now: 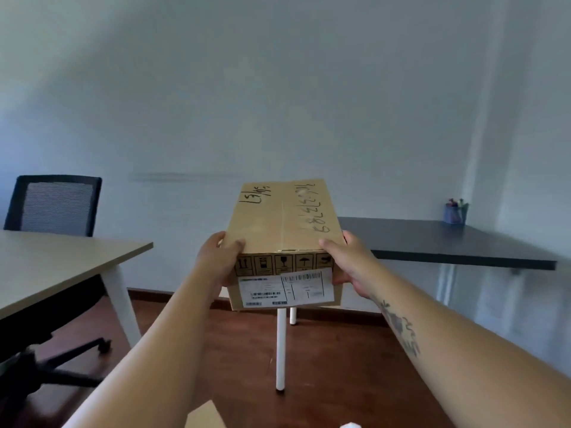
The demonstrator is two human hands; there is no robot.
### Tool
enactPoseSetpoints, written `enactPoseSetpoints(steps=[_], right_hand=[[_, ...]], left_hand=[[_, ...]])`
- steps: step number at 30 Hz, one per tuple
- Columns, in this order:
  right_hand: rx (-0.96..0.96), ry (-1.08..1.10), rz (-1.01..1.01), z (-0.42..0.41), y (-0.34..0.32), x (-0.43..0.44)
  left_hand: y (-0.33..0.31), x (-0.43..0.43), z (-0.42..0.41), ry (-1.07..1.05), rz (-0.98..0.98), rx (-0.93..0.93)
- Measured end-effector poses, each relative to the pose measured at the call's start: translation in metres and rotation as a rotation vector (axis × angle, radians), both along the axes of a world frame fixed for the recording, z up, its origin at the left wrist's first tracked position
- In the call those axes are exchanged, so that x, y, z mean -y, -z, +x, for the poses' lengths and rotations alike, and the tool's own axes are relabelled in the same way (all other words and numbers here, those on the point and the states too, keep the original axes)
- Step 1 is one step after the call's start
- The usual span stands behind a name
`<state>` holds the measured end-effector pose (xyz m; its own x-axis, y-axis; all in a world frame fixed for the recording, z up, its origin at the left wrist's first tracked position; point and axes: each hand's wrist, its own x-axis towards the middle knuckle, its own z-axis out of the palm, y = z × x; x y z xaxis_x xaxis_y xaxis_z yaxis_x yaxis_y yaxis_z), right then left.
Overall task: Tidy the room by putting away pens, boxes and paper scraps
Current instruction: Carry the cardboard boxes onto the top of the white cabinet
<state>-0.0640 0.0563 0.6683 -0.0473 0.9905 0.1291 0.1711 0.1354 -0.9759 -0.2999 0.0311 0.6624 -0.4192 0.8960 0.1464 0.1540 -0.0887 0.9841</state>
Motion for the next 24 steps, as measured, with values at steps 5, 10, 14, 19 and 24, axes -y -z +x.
enactPoseSetpoints(steps=[5, 10, 14, 19, 24], right_hand=[[0.029, 0.152, 0.117, 0.057, -0.066, 0.032], [0.060, 0.301, 0.187, 0.105, -0.110, 0.062], [0.081, 0.416, 0.205, 0.143, -0.131, 0.090], [0.095, 0.565, 0.210, 0.185, -0.144, 0.132], [0.096, 0.712, 0.212, 0.215, -0.156, 0.194]], left_hand=[[-0.056, -0.002, 0.055, 0.135, 0.102, 0.005], [-0.099, -0.004, 0.108, 0.269, 0.174, -0.028], [-0.118, -0.004, 0.153, 0.412, 0.187, -0.004], [-0.129, 0.008, 0.208, 0.580, 0.211, 0.012], [-0.134, 0.042, 0.260, 0.727, 0.227, 0.050]])
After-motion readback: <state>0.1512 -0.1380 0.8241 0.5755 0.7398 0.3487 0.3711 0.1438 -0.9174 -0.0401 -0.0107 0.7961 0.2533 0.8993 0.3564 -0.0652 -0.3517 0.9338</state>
